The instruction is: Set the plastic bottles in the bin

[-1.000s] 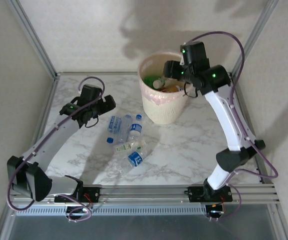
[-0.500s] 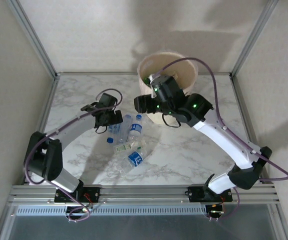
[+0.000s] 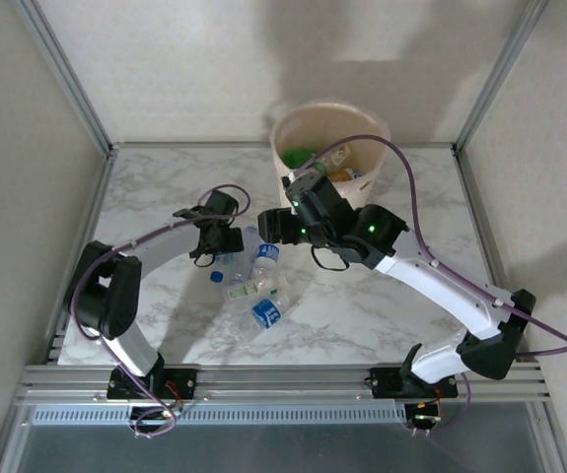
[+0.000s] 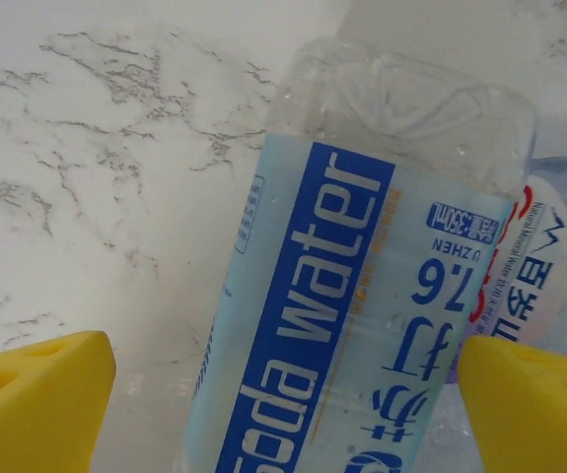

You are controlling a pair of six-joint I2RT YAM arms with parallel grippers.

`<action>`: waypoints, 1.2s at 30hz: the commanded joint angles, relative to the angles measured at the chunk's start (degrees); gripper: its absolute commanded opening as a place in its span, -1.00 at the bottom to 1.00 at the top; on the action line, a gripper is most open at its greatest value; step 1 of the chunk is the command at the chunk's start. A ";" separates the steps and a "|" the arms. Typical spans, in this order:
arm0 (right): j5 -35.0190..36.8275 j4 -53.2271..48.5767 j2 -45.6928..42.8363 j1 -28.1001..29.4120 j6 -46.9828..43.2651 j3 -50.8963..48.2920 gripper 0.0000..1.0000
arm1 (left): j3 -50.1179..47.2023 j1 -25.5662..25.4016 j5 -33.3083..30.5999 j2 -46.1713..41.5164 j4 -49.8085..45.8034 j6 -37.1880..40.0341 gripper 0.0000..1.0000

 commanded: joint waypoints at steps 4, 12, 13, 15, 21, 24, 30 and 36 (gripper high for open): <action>1.28 1.89 -2.42 0.99 2.79 -2.56 0.43 | 2.39 -0.47 -4.99 2.93 -0.12 2.19 0.74; 1.49 0.45 -1.38 1.47 4.06 -2.92 0.42 | 3.67 0.61 -2.30 8.26 2.68 0.14 0.62; 1.53 0.60 -1.67 1.49 4.27 -3.31 0.42 | 3.92 0.71 -2.18 8.79 2.78 -0.08 0.61; 1.35 0.76 -2.07 1.63 4.62 -3.70 0.42 | 4.21 1.10 -1.96 9.73 3.09 -0.42 0.58; 1.46 0.80 -2.09 1.76 5.06 -3.66 0.41 | 4.68 2.45 -1.55 10.01 2.36 -1.02 0.40; 1.31 1.35 -1.90 1.74 5.15 -3.92 0.40 | 4.32 2.60 -1.46 7.94 1.68 -0.97 0.36; 1.09 1.69 -0.24 1.73 4.24 -2.23 0.35 | 3.44 3.83 -1.08 4.12 1.32 -1.30 0.25; 1.13 1.88 -0.02 1.77 3.43 -1.43 0.34 | 1.98 5.60 0.79 2.26 2.18 -2.37 0.11</action>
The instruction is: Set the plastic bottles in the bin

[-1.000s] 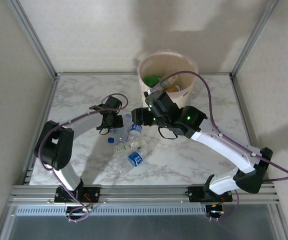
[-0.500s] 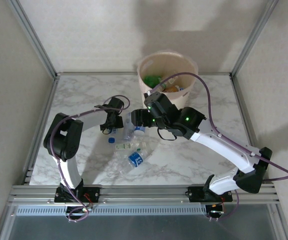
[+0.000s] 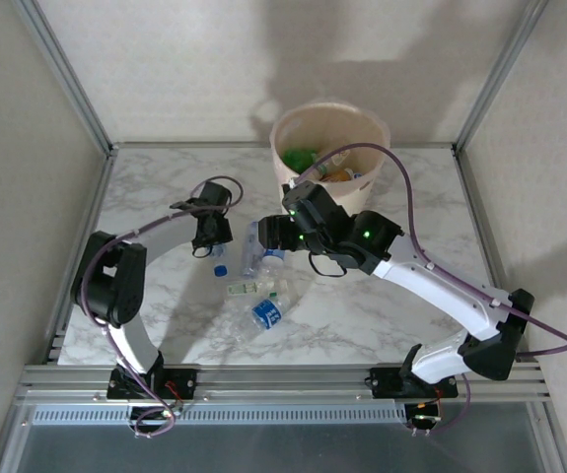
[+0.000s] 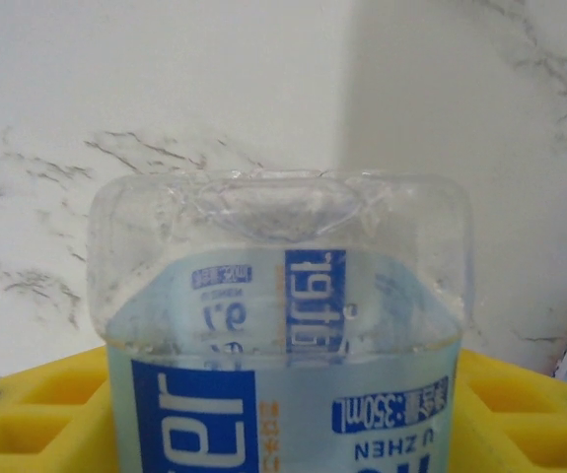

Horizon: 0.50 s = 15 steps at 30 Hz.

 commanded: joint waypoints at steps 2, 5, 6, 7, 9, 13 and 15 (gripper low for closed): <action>0.87 1.15 0.38 0.71 -0.87 2.02 0.34 | -1.69 1.26 1.26 -1.79 -0.73 -1.56 0.08; 1.01 0.88 0.22 0.72 -0.96 2.51 0.34 | -1.13 1.53 1.97 -3.25 -1.97 -2.28 0.03; 0.96 1.00 0.05 0.68 -0.96 2.43 0.34 | -0.73 1.49 2.39 -4.20 -2.41 -2.55 0.03; 0.67 1.20 -0.26 0.71 -0.95 2.21 0.34 | 0.00 1.50 2.84 -5.52 -2.99 -2.92 0.03; 0.27 1.65 -0.75 0.70 -0.96 2.12 0.35 | 2.15 1.58 4.23 -8.19 -4.13 -3.76 0.04; -0.69 1.81 -0.68 0.65 -1.28 4.77 0.36 | 9.41 2.10 9.00 -12.92 -5.79 -6.38 0.06; -1.06 1.98 -0.45 0.54 -1.63 6.50 0.37 | 13.48 2.16 12.25 -14.38 -5.80 -7.74 0.06</action>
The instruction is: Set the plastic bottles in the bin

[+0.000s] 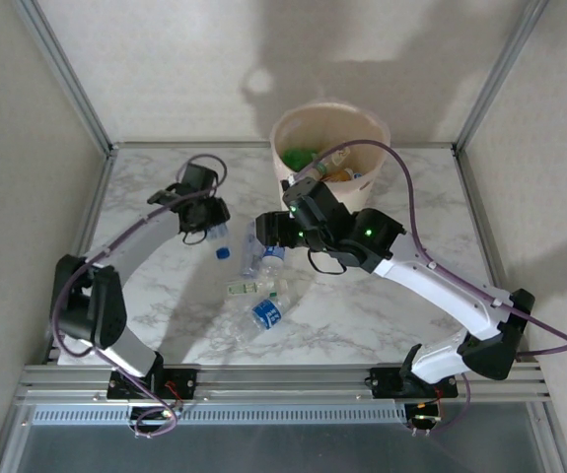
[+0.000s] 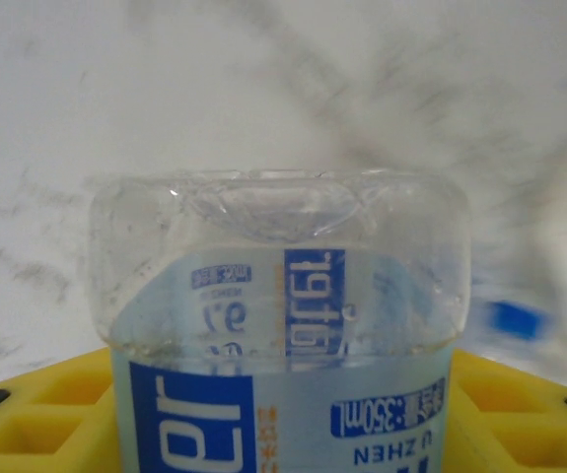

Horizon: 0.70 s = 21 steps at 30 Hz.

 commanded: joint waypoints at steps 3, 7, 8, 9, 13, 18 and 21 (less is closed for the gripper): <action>-1.53 1.85 -0.56 0.18 -1.38 6.43 0.43 | 10.11 0.75 11.56 -6.14 2.04 -6.48 0.07; -6.10 2.53 -0.99 -1.93 -1.17 8.37 0.52 | 11.06 0.73 21.53 -9.02 10.82 -13.75 0.08; -8.55 2.93 -1.22 -2.98 -0.79 8.46 0.53 | 10.55 0.65 24.20 -9.76 14.07 -15.97 0.08; -10.52 3.37 -1.61 -4.12 -0.45 8.26 0.54 | 9.98 0.70 26.26 -10.37 16.75 -17.76 0.09; -20.20 8.00 -4.31 -9.03 1.22 5.94 0.67 | 7.70 0.47 31.74 -13.04 26.37 -23.74 0.11; -28.99 13.51 -6.07 -13.15 3.42 3.31 0.77 | 4.05 -0.70 35.12 -15.82 36.15 -28.43 0.08; -29.46 13.68 -5.09 -14.47 3.75 4.11 0.77 | 2.77 -1.76 35.67 -17.17 39.63 -29.55 0.09</action>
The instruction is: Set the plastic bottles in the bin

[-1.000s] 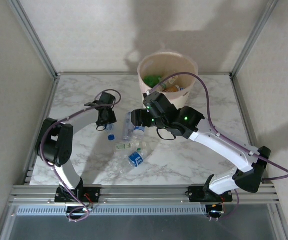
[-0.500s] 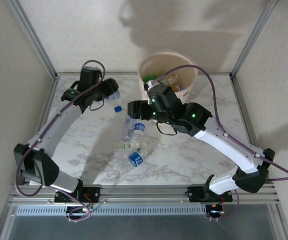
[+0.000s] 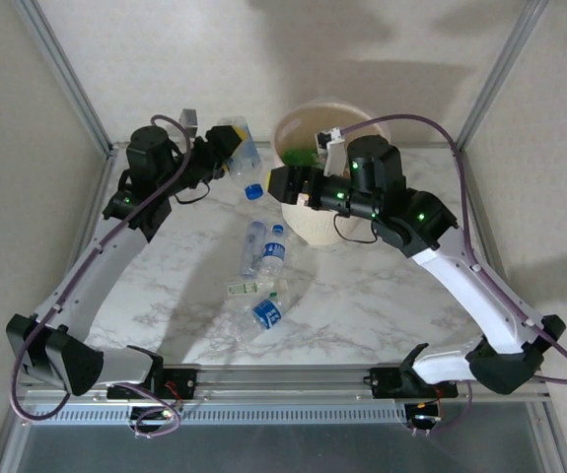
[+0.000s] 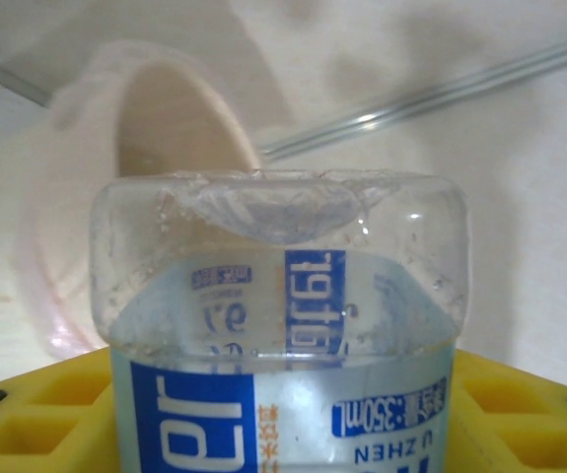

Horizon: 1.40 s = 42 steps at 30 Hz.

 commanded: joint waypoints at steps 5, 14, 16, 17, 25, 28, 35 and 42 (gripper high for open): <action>1.98 -4.59 3.42 -1.08 -2.65 7.86 0.76 | 0.66 -1.46 2.45 -2.21 6.54 -2.45 0.09; 11.45 -11.23 2.90 -1.38 -6.52 14.31 0.74 | 7.93 -3.67 0.21 2.72 1.97 0.64 0.07; 14.55 -12.80 1.15 -1.45 -7.58 13.95 0.73 | 10.63 -3.71 0.02 5.26 1.36 0.89 0.07; 15.49 -13.71 0.30 -1.50 -8.02 13.33 0.73 | 11.98 -3.80 -0.06 6.71 1.65 0.67 0.08; 15.52 -14.30 -11.15 -1.41 -6.65 0.60 0.68 | 28.93 -7.40 -3.61 22.12 -4.17 3.58 0.08; 15.95 -15.04 -15.75 -1.39 -5.63 -4.14 0.68 | 37.16 -8.41 -5.79 29.52 -10.14 4.48 0.07; 17.34 -16.04 -20.55 -1.43 -3.89 -9.94 0.65 | 57.77 -10.89 -7.97 45.39 -22.18 6.19 0.05; 20.20 -17.26 -21.76 -1.44 -4.33 -10.47 0.66 | 61.59 -10.93 -9.84 50.19 -26.48 6.16 0.21</action>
